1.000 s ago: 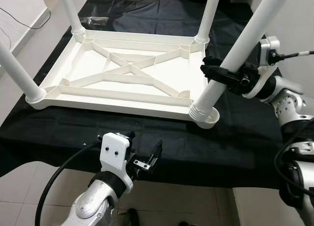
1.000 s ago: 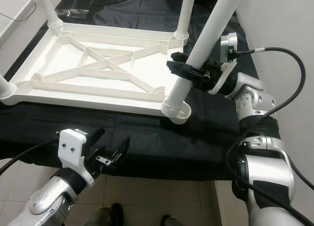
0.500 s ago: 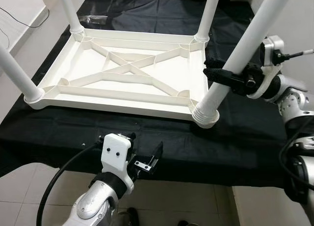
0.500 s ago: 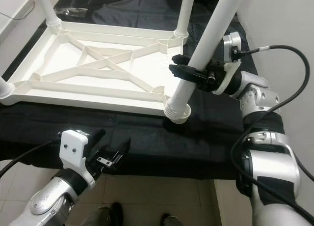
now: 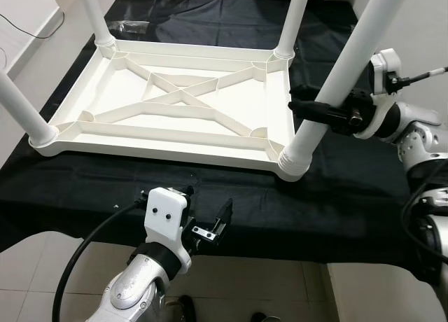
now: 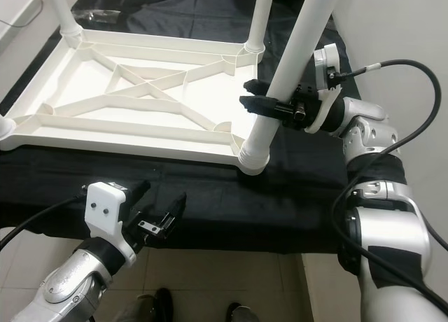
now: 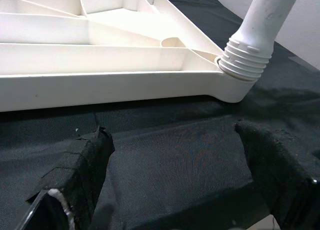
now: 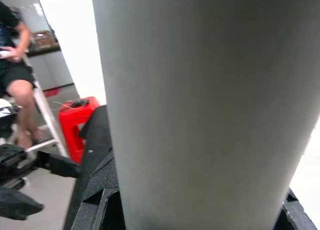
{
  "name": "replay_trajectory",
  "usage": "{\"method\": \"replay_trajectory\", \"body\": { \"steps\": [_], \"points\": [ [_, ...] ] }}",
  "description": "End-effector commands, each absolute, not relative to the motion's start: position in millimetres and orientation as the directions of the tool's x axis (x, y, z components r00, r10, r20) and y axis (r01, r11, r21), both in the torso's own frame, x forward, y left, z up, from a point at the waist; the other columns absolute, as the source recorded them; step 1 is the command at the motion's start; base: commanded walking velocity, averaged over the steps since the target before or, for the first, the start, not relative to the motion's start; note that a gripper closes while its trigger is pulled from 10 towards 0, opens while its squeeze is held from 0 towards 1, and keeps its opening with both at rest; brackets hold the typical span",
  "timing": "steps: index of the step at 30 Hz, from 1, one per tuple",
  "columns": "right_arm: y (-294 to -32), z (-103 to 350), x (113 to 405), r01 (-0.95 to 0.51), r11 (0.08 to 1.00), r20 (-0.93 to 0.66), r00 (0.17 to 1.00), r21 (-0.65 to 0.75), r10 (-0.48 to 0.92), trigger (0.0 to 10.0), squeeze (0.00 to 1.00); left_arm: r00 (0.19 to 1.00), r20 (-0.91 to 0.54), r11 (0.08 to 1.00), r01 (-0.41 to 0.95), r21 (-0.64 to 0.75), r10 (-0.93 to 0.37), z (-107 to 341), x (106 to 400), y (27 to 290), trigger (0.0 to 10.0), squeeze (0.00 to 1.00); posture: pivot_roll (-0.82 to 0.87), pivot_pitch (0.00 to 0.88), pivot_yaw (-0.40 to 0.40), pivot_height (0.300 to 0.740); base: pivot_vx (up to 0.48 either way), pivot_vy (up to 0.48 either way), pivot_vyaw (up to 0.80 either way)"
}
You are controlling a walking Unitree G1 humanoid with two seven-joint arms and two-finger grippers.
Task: Building children table
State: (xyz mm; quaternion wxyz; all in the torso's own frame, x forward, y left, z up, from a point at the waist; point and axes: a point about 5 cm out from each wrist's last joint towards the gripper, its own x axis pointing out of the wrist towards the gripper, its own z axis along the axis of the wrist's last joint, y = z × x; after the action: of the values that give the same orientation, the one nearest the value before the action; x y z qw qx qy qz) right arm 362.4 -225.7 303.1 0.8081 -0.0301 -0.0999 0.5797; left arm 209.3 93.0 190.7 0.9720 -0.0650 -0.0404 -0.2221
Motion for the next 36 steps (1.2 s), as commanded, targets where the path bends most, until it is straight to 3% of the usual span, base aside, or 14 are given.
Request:
{"method": "replay_trajectory", "body": {
  "steps": [1,11,24,36],
  "points": [
    [-225.7,283.0,364.5,-0.937,0.332,0.048,0.329,-0.106,0.943,10.0,0.00,0.902,0.080,0.895,0.432,-0.115,-0.425,186.5,208.5,92.7,10.0,0.00,0.13,0.318,-0.041,0.740,0.000,0.000,0.00],
    [-224.7,287.4,366.3,-0.927,0.339,0.031,0.338,-0.161,0.941,10.0,0.00,0.903,0.079,0.896,0.429,-0.113,-0.422,186.0,209.1,92.5,10.0,0.00,0.12,0.317,-0.040,0.740,0.000,0.000,0.00],
    [-204.4,275.3,360.3,-0.966,0.161,-0.035,0.172,-0.202,0.985,10.0,0.00,0.906,0.082,0.900,0.423,-0.108,-0.416,186.0,211.0,93.3,10.0,0.00,0.12,0.316,-0.043,0.740,0.000,0.000,0.00],
    [-192.4,272.9,361.3,-0.970,0.121,-0.071,0.138,-0.209,0.988,10.0,0.00,0.906,0.086,0.900,0.423,-0.108,-0.415,187.0,212.3,91.8,10.0,0.00,0.12,0.317,-0.047,0.740,0.000,0.000,0.00]
  ]
}}
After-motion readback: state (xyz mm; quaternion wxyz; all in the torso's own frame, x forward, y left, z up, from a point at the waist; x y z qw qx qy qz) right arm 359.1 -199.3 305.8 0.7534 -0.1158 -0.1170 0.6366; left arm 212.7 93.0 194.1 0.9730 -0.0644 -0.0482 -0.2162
